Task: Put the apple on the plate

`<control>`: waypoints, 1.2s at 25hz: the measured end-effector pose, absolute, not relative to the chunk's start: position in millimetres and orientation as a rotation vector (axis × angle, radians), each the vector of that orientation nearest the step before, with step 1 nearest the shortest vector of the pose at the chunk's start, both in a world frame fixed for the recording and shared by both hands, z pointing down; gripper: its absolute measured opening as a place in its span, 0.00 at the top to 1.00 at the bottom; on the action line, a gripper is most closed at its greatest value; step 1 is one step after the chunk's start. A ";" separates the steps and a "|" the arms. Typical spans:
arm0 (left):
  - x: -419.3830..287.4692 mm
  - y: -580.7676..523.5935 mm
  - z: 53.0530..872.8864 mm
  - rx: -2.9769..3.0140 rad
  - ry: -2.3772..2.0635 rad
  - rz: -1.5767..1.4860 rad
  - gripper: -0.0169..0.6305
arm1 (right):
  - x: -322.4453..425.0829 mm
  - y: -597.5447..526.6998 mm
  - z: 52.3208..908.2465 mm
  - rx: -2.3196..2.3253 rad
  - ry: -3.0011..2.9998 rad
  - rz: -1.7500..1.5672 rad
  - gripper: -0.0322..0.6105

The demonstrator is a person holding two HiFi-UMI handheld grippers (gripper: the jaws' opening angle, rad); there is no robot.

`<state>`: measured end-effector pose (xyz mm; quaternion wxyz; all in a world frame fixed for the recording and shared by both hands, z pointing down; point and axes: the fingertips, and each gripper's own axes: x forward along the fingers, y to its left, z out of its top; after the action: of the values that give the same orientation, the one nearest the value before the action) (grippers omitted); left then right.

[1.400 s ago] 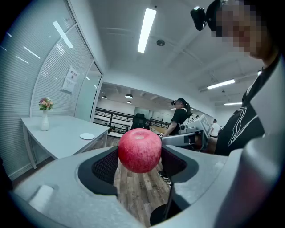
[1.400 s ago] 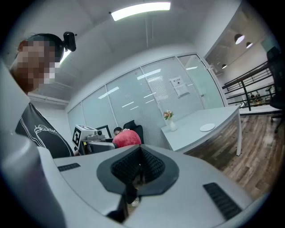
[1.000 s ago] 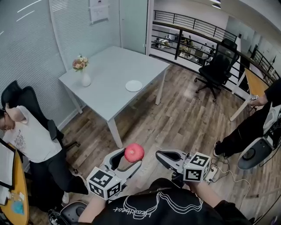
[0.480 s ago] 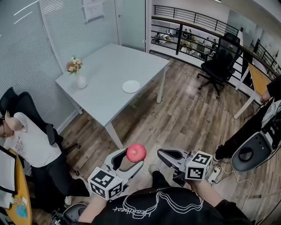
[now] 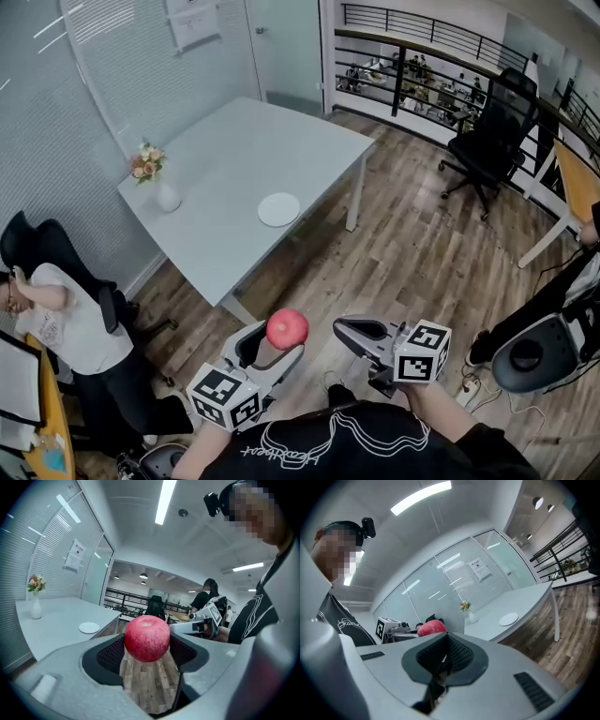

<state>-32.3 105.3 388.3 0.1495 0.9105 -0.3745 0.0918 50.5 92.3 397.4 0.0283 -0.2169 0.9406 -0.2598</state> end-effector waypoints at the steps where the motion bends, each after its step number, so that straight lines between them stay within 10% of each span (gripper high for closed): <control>1: -28.2 91.8 388.3 2.613 -1.085 0.263 0.50 | 54.1 78.5 397.9 -0.661 2.903 -0.806 0.94; 30: -24.9 -165.5 407.1 2.568 -1.219 0.262 0.50 | 61.7 -166.7 415.3 -0.591 2.964 -0.823 0.94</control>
<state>-24.9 -165.5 407.1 0.1433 0.8903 -0.4225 0.0908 61.7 -166.7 415.3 0.0048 -0.1887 0.9462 -0.2626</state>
